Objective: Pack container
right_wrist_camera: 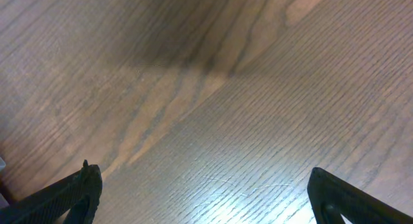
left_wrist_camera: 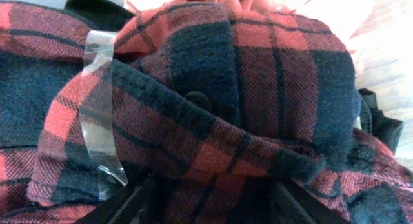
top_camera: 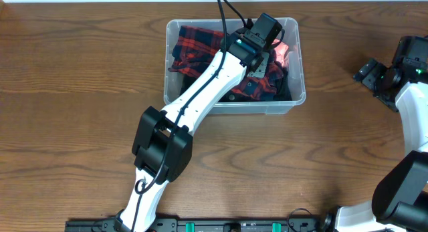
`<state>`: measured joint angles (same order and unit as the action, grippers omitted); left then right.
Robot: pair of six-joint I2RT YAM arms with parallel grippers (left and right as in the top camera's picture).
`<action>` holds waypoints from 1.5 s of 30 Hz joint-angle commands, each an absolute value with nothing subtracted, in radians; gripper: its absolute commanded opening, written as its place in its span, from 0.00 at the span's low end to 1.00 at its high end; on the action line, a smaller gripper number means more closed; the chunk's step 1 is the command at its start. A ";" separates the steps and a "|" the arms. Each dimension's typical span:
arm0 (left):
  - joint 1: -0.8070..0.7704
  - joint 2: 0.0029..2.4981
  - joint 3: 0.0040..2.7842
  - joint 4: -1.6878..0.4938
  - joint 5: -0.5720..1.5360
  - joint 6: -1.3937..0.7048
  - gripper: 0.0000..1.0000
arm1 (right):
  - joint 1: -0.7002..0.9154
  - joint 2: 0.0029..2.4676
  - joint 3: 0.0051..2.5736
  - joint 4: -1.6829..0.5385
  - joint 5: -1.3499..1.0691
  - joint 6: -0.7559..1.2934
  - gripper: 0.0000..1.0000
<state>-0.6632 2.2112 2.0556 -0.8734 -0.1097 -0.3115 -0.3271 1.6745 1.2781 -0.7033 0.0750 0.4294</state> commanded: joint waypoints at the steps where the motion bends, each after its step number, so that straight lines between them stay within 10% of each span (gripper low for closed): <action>1: -0.665 2.235 2.057 -0.881 -0.052 -0.342 0.57 | -0.328 1.668 1.293 -0.704 0.078 0.440 0.99; 14: -0.633 2.032 2.059 -0.942 -0.155 -0.287 0.58 | -0.328 1.668 1.293 -0.704 0.078 0.440 0.99; 25: -0.628 1.775 2.059 -1.055 -0.154 -0.255 0.99 | -0.328 1.668 1.293 -0.704 0.078 0.440 0.99; 45: -0.596 1.650 2.059 -1.488 -0.344 -0.233 0.98 | -0.328 1.668 1.293 -0.704 0.078 0.441 0.99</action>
